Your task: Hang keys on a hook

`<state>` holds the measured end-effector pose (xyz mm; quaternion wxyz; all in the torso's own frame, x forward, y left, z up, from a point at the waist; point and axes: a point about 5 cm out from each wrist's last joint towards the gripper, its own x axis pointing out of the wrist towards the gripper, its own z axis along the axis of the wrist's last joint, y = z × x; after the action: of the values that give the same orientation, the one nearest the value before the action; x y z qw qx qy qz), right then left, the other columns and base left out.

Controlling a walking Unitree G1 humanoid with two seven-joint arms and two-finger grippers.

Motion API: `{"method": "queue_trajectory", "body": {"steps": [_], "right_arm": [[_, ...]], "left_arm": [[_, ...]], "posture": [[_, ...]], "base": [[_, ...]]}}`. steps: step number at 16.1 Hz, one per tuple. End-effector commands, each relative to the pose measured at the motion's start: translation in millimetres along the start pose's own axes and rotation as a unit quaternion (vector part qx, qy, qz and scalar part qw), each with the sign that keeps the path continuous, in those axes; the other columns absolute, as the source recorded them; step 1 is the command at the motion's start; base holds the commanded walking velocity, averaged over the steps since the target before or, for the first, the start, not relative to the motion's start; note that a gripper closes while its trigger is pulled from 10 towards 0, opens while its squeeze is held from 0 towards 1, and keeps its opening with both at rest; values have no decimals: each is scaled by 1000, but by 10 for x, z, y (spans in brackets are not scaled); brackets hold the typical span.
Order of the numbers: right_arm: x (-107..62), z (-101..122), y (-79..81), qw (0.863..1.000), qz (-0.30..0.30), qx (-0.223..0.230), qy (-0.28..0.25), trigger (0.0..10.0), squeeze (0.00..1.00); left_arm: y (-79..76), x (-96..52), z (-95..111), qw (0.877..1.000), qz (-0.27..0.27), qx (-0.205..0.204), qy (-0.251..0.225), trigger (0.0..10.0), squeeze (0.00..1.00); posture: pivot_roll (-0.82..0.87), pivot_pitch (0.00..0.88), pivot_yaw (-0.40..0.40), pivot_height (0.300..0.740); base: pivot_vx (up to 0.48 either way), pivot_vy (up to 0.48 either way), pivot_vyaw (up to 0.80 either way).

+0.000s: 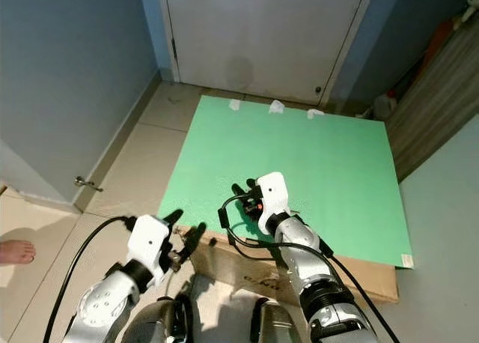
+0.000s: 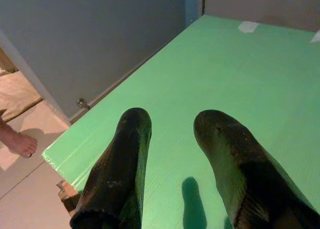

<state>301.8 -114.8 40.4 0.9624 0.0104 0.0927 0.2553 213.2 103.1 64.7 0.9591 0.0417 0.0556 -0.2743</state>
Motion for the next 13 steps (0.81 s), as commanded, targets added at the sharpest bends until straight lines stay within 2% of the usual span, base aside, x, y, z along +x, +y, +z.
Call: {"method": "queue_trajectory", "body": {"steps": [1, 5, 6, 9, 10, 13], "right_arm": [[-24, -29, 2, 1000, -5, 5, -3, 10000, 0], [-56, -92, 68, 1000, 0, -2, -2, 10000, 0], [-71, -111, 58, 1000, -2, -10, 0, 10000, 0], [11, -94, 48, 999, -6, -29, 14, 10000, 0], [72, -5, 1, 999, -16, -30, 7, 10000, 0], [60, 35, -60, 999, -31, -33, -3, 10000, 0]], "left_arm": [[-2, 34, -2, 1000, 3, -12, 1, 10000, 1000], [-16, 91, 14, 999, 10, -36, -9, 10000, 1000], [-81, 74, 36, 999, -5, -32, -12, 10000, 1000], [-147, -18, 57, 999, -14, -33, -13, 10000, 1000], [-141, -103, 30, 999, -8, -31, -5, 10000, 1000], [-110, -69, 3, 999, -3, -37, 0, 10000, 1000]], "posture": [[-44, 118, 3, 740], [-59, 110, 10, 740], [-44, 123, 0, 740], [-12, 143, -14, 740], [4, 148, -20, 740], [-13, 128, -26, 740]], "base": [[0, 0, 0], [0, 0, 0], [0, 0, 0], [0, 0, 0], [0, 0, 0], [0, 0, 0]]}}
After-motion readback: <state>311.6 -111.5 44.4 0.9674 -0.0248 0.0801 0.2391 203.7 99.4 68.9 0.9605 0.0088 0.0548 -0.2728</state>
